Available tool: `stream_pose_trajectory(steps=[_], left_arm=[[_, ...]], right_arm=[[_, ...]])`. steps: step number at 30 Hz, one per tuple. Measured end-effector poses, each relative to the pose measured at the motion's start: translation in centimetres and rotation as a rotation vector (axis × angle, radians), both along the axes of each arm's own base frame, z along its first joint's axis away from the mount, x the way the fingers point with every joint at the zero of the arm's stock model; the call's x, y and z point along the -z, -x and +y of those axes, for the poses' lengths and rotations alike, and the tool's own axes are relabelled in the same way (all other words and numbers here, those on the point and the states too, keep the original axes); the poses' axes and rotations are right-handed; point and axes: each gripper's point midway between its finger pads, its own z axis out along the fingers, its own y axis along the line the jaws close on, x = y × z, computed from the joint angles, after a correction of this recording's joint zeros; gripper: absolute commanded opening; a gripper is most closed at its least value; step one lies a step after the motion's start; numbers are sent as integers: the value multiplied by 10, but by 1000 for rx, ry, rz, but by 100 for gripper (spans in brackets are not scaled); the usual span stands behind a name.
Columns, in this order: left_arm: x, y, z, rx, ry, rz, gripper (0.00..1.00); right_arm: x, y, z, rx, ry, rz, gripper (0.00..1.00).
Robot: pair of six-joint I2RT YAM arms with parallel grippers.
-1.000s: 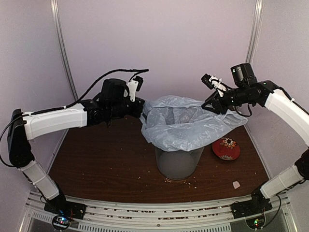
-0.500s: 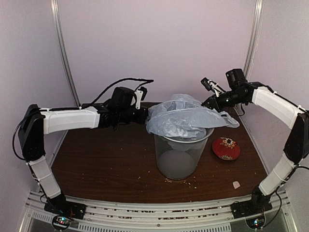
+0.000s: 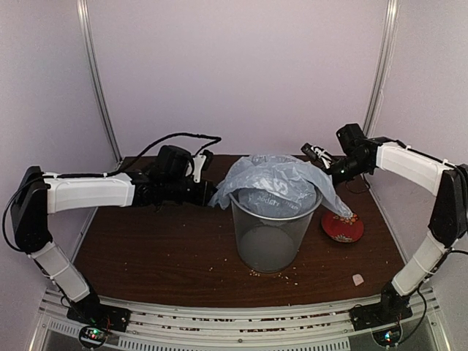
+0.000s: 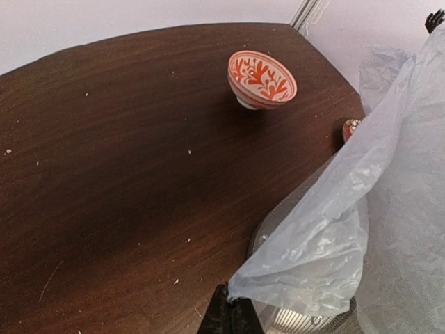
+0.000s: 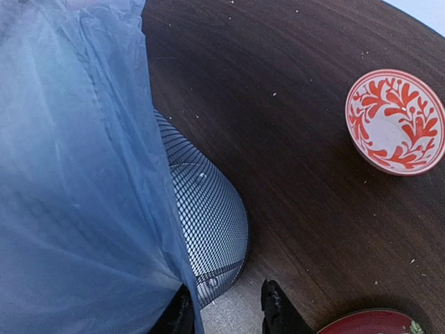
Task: Put the trash bags into the trash bin
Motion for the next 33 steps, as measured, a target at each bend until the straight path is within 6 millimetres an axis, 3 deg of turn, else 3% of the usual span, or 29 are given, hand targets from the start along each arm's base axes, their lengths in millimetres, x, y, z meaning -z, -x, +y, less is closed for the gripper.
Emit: stream_pose_trajectory(steps=[4, 8, 9, 10, 12, 16, 20, 24, 29, 33], left_arm=[[12, 6, 8, -14, -30, 42, 0], [2, 12, 19, -35, -39, 36, 0], [-3, 13, 22, -41, -39, 31, 5], [-9, 16, 27, -49, -39, 23, 24], [-23, 19, 35, -62, -37, -5, 46], [-40, 24, 55, -108, -55, -45, 67], [-40, 29, 80, -156, -105, -58, 72], [-52, 43, 89, -122, -89, -106, 77], [-91, 74, 78, 69, 38, -267, 82], [-92, 85, 65, 206, 46, -359, 81]], right_arm=[[6, 5, -1, -3, 9, 23, 37], [-4, 7, -9, 15, 17, -3, 45], [-10, 7, -14, 27, 21, -17, 48], [-18, 7, -20, 42, 27, -46, 50], [-34, 7, -33, 77, 38, -101, 54], [-71, 11, -62, 161, 69, -228, 57], [-88, 17, -82, 218, 103, -284, 58], [-92, 20, -94, 246, 129, -296, 53], [-103, 23, -113, 274, 179, -346, 50], [-140, 24, -124, 227, 250, -460, 52]])
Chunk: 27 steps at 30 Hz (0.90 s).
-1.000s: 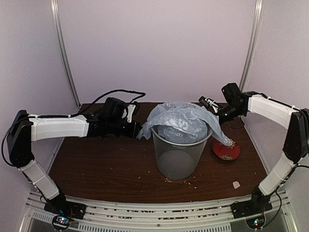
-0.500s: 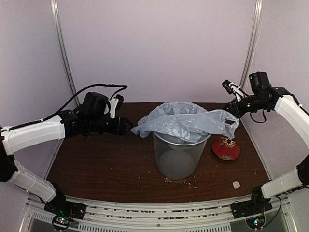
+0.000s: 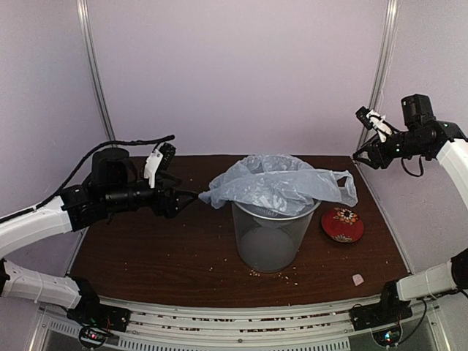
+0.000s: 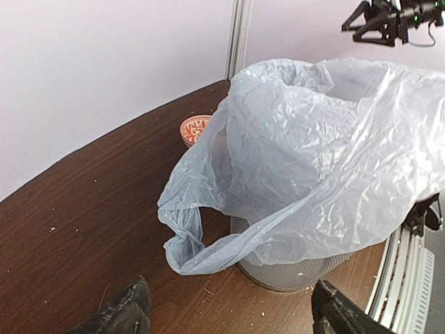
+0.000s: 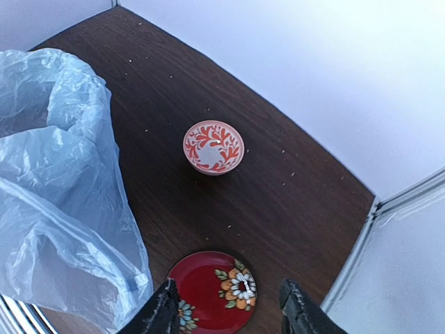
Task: Put the trash bags into the trash bin
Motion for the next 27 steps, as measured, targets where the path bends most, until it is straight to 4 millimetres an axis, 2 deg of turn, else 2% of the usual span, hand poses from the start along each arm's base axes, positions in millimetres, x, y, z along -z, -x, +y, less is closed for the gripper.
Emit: stream_pose_trajectory(steps=[3, 5, 8, 11, 14, 17, 24, 27], left_arm=[[12, -6, -8, 30, -47, -30, 75], [23, -12, -12, 39, -86, -45, 72], [31, -16, -18, 70, -117, -81, 70], [32, -17, -23, 101, -124, -119, 69], [36, -22, -28, 112, -131, -140, 61], [43, -26, -34, 122, -137, -149, 56], [65, -32, -44, 153, -161, -130, 41], [67, -32, -45, 161, -166, -134, 33]], right_arm=[[-19, 8, 0, -81, 81, -65, 54], [-15, 16, 2, -129, 117, -64, 54], [5, 17, 5, -192, 145, -5, 55], [33, 10, 12, -269, 134, 91, 58], [58, 7, 22, -345, 96, 187, 59], [69, 12, 29, -411, 62, 237, 59], [49, 23, 40, -484, 33, 205, 58], [40, 27, 40, -483, 38, 176, 58]])
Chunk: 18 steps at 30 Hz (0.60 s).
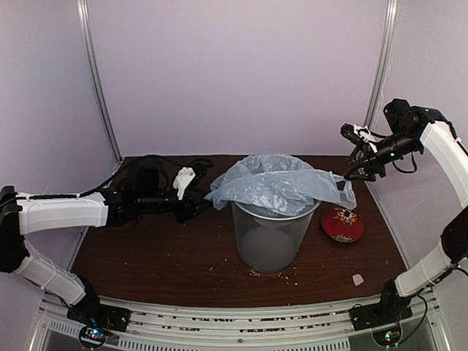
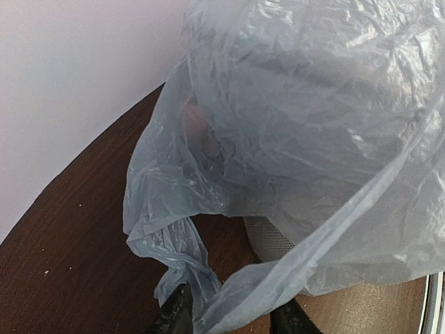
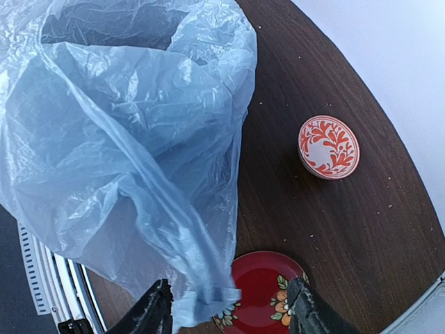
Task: Put the trash bags into the trash bin
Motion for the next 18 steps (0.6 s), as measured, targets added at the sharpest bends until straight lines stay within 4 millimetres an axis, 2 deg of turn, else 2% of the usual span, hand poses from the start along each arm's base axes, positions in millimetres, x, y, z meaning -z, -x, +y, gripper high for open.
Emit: stream_pose_trajectory(steps=[5, 7, 10, 14, 18], left_arm=[[-4, 1, -2, 18, 12, -11, 24], [-6, 1, -3, 22, 20, -18, 22], [-8, 2, -4, 29, 25, -24, 11], [-8, 3, -5, 37, 23, -29, 6], [-9, 4, -5, 41, 25, -32, 0]], right_arm=[[-11, 14, 0, -3, -2, -35, 61], [-8, 20, 2, -10, -1, -29, 62], [0, 26, 6, -27, 0, -1, 62], [9, 27, 12, -34, -7, 30, 61], [14, 17, 20, -9, -22, 35, 59]])
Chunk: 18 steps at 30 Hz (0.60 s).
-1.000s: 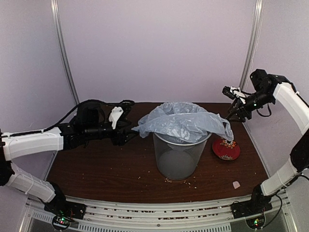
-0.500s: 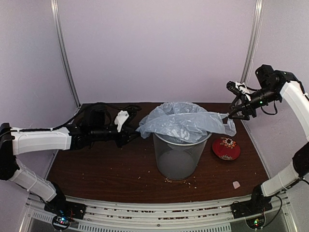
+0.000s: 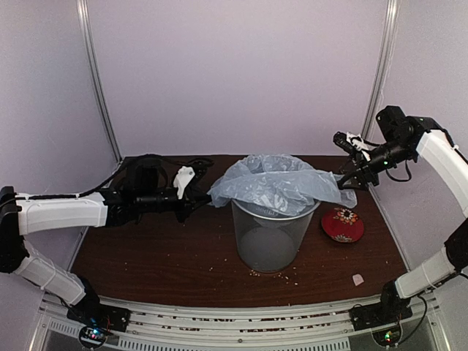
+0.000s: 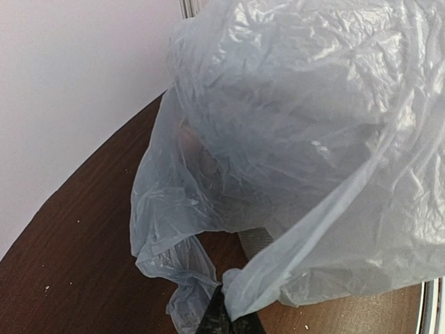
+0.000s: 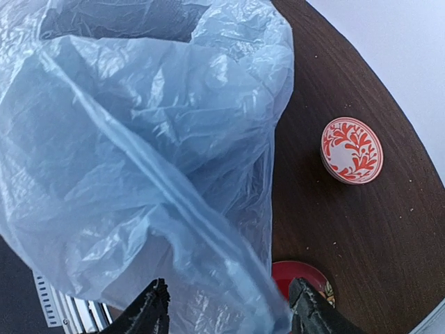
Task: Put the trash bags into the trash bin
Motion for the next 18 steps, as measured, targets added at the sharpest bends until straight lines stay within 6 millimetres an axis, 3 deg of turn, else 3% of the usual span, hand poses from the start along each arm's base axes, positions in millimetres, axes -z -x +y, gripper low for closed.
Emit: stream_pose_trajectory(steps=[2, 8, 13, 18], left_arm=[[-2, 0, 0, 1, 3, -2, 0], [-10, 5, 0, 5, 18, -16, 0], [-27, 25, -7, 21, 36, -46, 0], [-41, 56, -16, 56, 33, -68, 0]], right_arm=[[1, -8, 3, 20, -6, -8, 54], [1, -24, 9, 54, -12, -26, 3], [-11, -19, 11, 56, -40, -78, 0], [-32, 30, 9, 21, -66, -261, 0]])
